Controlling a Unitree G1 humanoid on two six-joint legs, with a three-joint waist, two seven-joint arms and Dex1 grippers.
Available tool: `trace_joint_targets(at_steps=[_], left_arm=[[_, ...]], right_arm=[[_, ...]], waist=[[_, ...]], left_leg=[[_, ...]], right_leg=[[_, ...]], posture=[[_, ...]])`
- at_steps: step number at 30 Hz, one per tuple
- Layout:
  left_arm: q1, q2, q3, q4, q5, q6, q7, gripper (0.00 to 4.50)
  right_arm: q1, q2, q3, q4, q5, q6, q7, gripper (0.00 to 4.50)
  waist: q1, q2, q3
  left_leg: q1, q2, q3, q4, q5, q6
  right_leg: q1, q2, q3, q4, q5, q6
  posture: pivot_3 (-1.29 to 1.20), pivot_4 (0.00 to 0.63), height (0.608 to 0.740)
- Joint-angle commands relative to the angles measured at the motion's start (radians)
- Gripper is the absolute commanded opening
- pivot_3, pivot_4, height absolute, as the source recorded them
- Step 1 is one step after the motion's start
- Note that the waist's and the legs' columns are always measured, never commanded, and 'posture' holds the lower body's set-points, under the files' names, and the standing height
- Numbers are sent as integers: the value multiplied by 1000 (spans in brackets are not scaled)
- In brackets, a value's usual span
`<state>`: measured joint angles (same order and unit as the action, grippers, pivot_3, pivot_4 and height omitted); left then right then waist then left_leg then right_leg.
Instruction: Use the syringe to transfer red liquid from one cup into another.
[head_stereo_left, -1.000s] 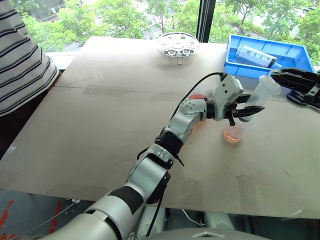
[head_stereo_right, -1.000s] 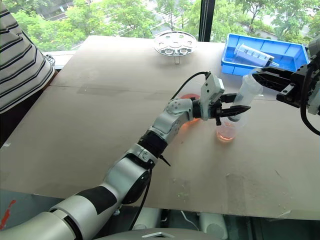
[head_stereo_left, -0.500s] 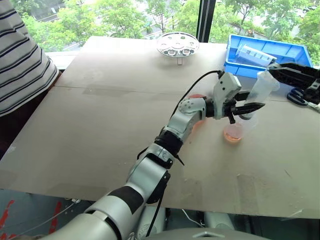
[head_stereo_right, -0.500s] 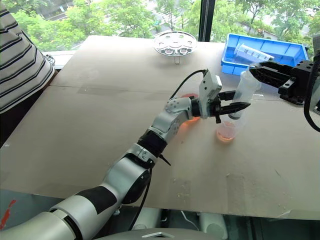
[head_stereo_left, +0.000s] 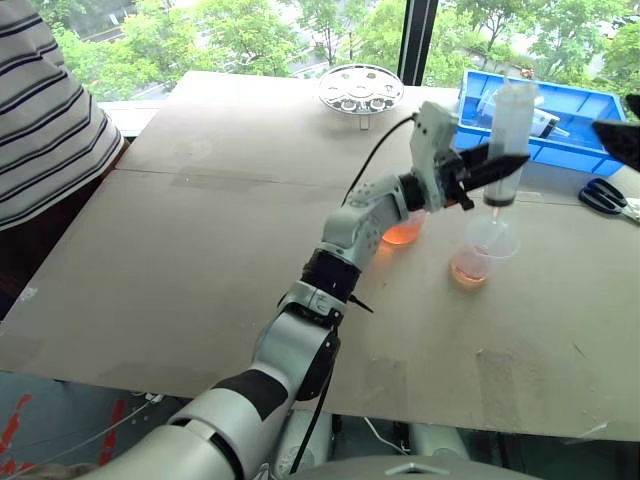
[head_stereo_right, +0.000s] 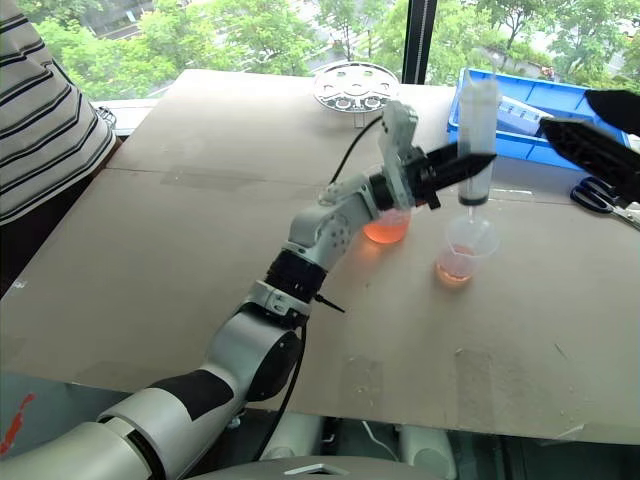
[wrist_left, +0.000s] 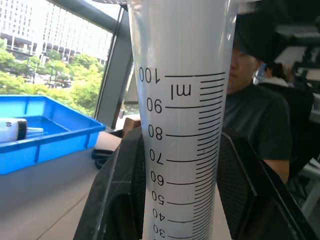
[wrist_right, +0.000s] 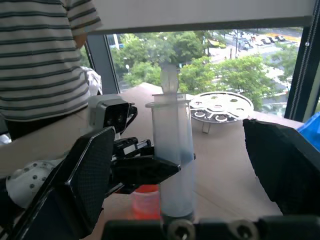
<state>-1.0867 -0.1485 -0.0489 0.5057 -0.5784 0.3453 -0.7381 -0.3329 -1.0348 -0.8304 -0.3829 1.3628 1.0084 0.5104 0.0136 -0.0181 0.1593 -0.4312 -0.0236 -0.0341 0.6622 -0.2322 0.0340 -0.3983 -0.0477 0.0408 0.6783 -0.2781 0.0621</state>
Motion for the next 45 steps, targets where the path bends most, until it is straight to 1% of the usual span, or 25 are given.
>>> trace_joint_targets(at_steps=[1,4,6,7,9,11,14,15,18,20,21,23,25,26,29,33,35,36,39,40,42,43,44,45], left_arm=[[-170,47,184,-101,-185,246,199,1392],[-260,161,317,-63,-304,460,321,1392],[-302,262,402,-16,-379,599,365,1392],[-310,288,424,-9,-399,642,381,1392],[-310,394,431,-8,-386,775,430,1392],[-272,519,379,-67,-349,914,426,1392],[-206,710,300,-138,-314,1100,405,1392],[-180,770,275,-156,-298,1137,395,1392],[-96,915,198,-207,-278,1215,320,1392],[-16,1010,89,-266,-266,1215,222,1392],[20,1037,55,-283,-256,1204,191,1392],[74,1053,29,-253,-223,1195,173,1392],[113,1043,0,-202,-169,1163,169,1392],[123,1038,-11,-186,-145,1146,164,1392],[125,1009,-72,-138,-83,1103,125,1392],[121,988,-144,-81,-18,1063,62,1392],[119,979,-152,-70,11,1055,54,2372],[114,976,-145,-71,14,1064,50,2694],[107,969,-130,-76,24,1084,38,4053],[115,979,-87,-110,16,1100,51,4351],[151,1012,25,-228,-25,1152,65,4351],[183,1023,100,-306,-49,1187,75,4351],[215,1015,176,-377,-66,1212,90,4351],[291,1011,250,-499,-69,1162,109,4351]], right_arm=[[46,10,-87,-38,98,-6,-30,4426],[99,30,-85,-69,116,-22,-45,4426],[135,46,-59,-103,106,-37,-38,4426],[148,49,-53,-114,103,-44,-34,4426],[179,47,-23,-140,78,-50,-8,4426],[217,38,10,-175,32,-56,45,4426],[304,29,48,-273,-141,-155,191,4426],[331,31,60,-296,-189,-193,240,4426],[390,59,98,-338,-295,-300,355,4426],[418,75,130,-344,-335,-341,401,4426],[430,82,145,-346,-350,-358,418,4426],[455,88,178,-349,-395,-387,443,4426],[466,95,215,-349,-422,-403,444,4426],[467,98,226,-349,-428,-409,442,4426],[494,99,255,-371,-453,-415,447,4426],[539,105,256,-405,-465,-410,435,4426],[557,110,259,-418,-474,-413,426,4500],[566,111,260,-421,-482,-416,426,4500],[581,115,258,-424,-491,-424,428,4500],[585,121,271,-413,-528,-444,425,4500],[583,146,308,-386,-599,-490,408,4500],[588,157,319,-376,-625,-508,403,4500],[594,168,322,-364,-642,-523,404,4500],[599,181,324,-350,-655,-535,403,4500]], waist=[[0,-1,0],[-16,0,0],[-30,1,-1],[-30,1,-1],[-29,0,0],[-29,0,0],[-47,1,0],[-48,1,0],[-37,-1,1],[-29,-2,0],[-27,-2,0],[-19,-1,0],[-11,-2,0],[-8,-2,0],[1,-3,1],[0,-3,1],[-1,-3,1],[-2,-3,1],[-2,-4,1],[-2,-4,1],[-7,-5,1],[-11,-5,1],[-14,-6,1],[-18,-5,0]], left_leg=[[0,0,0,1,0,0],[1,1,0,3,0,0],[2,1,0,2,0,0],[4,1,0,2,0,0],[4,1,-1,3,0,0],[4,1,-1,3,0,0],[4,1,-1,2,0,0],[4,1,-1,0,0,-1],[3,0,-2,1,2,-5],[3,1,-3,2,2,-5],[4,0,-3,2,2,-5],[5,0,-2,2,2,-5],[6,0,-3,2,2,-4],[7,0,-3,2,0,-1],[7,0,-3,2,0,-1],[7,0,-4,2,0,-1],[6,0,-3,2,0,-1],[6,0,-3,2,0,-1],[5,0,-3,2,0,-1],[5,0,-3,2,0,-1],[5,0,-3,2,-1,0],[5,1,-3,2,-1,0],[4,1,-3,2,0,0],[3,1,-4,2,0,-1]], right_leg=[[1,0,0,0,0,0],[2,1,0,0,0,0],[3,2,0,1,0,0],[4,2,0,1,0,0],[4,2,-1,2,0,0],[4,2,-1,2,0,0],[3,3,1,1,-1,1],[2,3,1,1,-1,1],[2,2,0,0,-1,2],[3,2,0,0,-1,2],[4,1,0,0,-1,2],[5,0,0,0,-1,2],[7,0,0,0,-1,1],[7,0,-1,0,-1,1],[8,-3,0,0,-1,1],[8,-4,-1,0,-1,1],[7,-5,-1,-1,-1,1],[7,-5,0,-1,-1,1],[6,-5,0,-1,-1,1],[6,-5,0,0,-1,1],[6,-5,0,0,-1,1],[5,-5,0,0,-1,1],[5,-5,0,0,-1,1],[4,-5,0,0,-1,1]], posture=[[0,150,740],[0,150,740],[0,150,740],[0,150,740],[0,150,740],[0,150,740],[0,150,740],[0,150,740],[0,150,740],[0,150,740],[0,150,740],[0,150,740],[0,150,740],[0,150,740],[0,150,740],[0,150,740],[0,150,740],[0,150,740],[0,150,740],[0,150,740],[0,150,740],[0,150,740],[0,150,740],[0,150,740]])
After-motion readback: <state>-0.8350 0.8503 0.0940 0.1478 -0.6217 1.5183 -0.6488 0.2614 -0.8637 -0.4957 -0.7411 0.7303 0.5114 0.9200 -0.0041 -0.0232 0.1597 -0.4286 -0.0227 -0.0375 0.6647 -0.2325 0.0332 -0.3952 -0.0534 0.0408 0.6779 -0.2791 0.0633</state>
